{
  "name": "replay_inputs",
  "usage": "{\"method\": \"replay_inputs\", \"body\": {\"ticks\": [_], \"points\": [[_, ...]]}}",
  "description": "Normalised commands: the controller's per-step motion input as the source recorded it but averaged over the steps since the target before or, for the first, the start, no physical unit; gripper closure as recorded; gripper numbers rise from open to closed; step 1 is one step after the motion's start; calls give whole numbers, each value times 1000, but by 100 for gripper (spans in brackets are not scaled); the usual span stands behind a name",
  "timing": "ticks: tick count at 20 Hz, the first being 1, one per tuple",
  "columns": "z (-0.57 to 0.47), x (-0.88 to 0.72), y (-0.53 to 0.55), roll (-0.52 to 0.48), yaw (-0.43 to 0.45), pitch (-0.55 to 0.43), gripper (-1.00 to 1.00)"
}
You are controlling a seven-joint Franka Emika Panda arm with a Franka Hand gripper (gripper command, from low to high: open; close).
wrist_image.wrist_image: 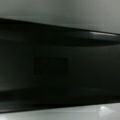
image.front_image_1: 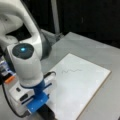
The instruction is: Erasing curve lines
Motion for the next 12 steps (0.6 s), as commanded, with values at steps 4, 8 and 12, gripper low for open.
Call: {"method": "replay_inputs", "body": {"ticks": [4,8,12], "points": [[-27,107,-81,33,86,9,-100],[-33,101,-77,83,85,-24,-100],[-94,101,-87,110,82,-36,-100]]}}
